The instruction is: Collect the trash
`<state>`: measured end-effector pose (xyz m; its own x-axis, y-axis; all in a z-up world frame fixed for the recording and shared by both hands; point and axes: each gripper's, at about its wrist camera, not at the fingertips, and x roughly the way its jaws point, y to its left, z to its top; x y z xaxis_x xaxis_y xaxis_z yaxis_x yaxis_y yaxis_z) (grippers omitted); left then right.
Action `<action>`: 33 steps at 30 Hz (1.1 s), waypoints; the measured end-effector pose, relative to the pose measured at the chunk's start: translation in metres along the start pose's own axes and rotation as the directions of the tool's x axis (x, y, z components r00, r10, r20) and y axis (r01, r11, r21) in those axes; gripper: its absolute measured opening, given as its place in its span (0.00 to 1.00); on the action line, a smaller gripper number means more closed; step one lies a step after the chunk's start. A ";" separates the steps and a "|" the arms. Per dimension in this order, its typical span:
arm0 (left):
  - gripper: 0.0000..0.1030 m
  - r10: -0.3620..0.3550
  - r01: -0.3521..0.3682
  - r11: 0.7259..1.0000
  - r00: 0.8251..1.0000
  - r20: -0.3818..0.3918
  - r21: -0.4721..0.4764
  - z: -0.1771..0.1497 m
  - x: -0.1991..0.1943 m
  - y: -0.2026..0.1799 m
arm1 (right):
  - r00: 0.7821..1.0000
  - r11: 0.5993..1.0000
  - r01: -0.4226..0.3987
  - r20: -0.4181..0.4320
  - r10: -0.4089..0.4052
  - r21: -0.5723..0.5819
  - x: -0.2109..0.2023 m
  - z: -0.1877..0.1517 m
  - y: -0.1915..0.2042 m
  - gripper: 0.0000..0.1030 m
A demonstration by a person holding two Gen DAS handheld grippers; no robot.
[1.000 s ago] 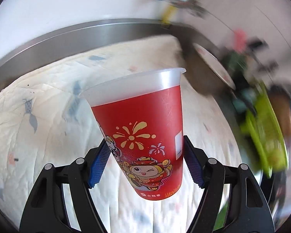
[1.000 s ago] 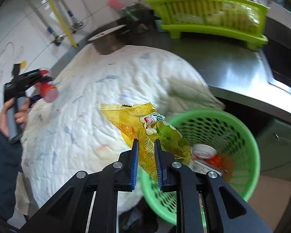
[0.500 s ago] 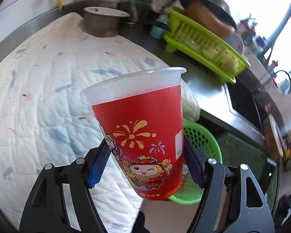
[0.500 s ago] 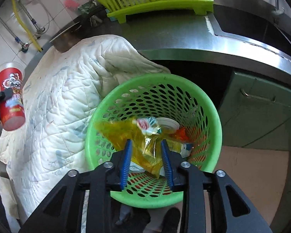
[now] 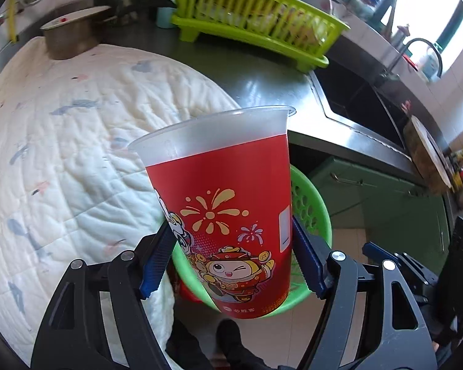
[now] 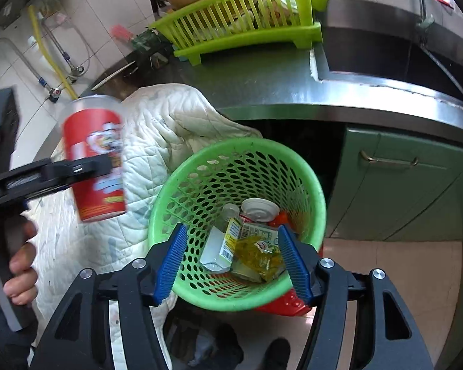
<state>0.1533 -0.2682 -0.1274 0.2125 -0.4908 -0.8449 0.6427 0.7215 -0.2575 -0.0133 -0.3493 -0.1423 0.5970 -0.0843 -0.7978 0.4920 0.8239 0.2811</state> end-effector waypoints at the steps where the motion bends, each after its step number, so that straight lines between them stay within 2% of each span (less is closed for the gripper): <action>1: 0.70 0.004 -0.004 1.000 1.000 -0.010 0.004 0.001 0.005 -0.004 | 1.000 1.000 0.009 0.003 -0.009 -0.011 -0.003 -0.002 0.001 0.58; 4: 0.70 -0.024 0.024 1.000 0.999 -0.031 0.019 0.003 0.018 -0.017 | 0.999 0.999 0.036 0.010 -0.036 -0.040 -0.010 -0.008 0.001 0.59; 8: 0.83 -0.034 0.035 0.999 0.999 -0.032 0.034 0.005 0.022 -0.030 | 0.999 0.998 0.036 0.014 -0.035 -0.046 -0.018 -0.014 0.000 0.60; 13: 0.83 -0.059 0.059 0.997 0.998 -0.019 0.039 0.002 0.015 -0.036 | 0.999 0.998 0.033 0.024 -0.032 -0.046 -0.024 -0.015 -0.001 0.61; 17: 0.83 -0.049 0.049 0.998 0.999 0.007 0.039 -0.001 0.001 -0.034 | 0.999 0.998 0.026 0.036 -0.024 -0.061 -0.028 -0.014 0.005 0.64; 23: 0.83 0.001 -0.003 1.000 0.997 0.073 0.031 -0.009 -0.030 -0.022 | 0.999 0.995 0.010 0.038 -0.006 -0.103 -0.031 -0.014 0.022 0.67; 26: 0.84 0.054 -0.058 0.998 0.992 0.116 0.029 -0.015 -0.047 -0.015 | 0.999 0.992 -0.002 0.040 0.007 -0.126 -0.032 -0.012 0.033 0.72; 29: 0.84 0.107 -0.111 0.994 0.980 0.165 0.018 -0.021 -0.065 -0.005 | 0.999 0.988 -0.018 0.045 0.025 -0.156 -0.034 -0.009 0.045 0.73; 33: 0.86 0.202 -0.208 0.978 0.952 0.231 0.002 -0.028 -0.090 0.009 | 0.998 0.981 -0.040 0.045 0.049 -0.191 -0.035 -0.004 0.062 0.76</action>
<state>0.1196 -0.2039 -0.0663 0.5022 -0.4338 -0.7481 0.5858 0.8070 -0.0747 -0.0062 -0.2934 -0.0985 0.6482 -0.0684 -0.7584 0.3374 0.9186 0.2056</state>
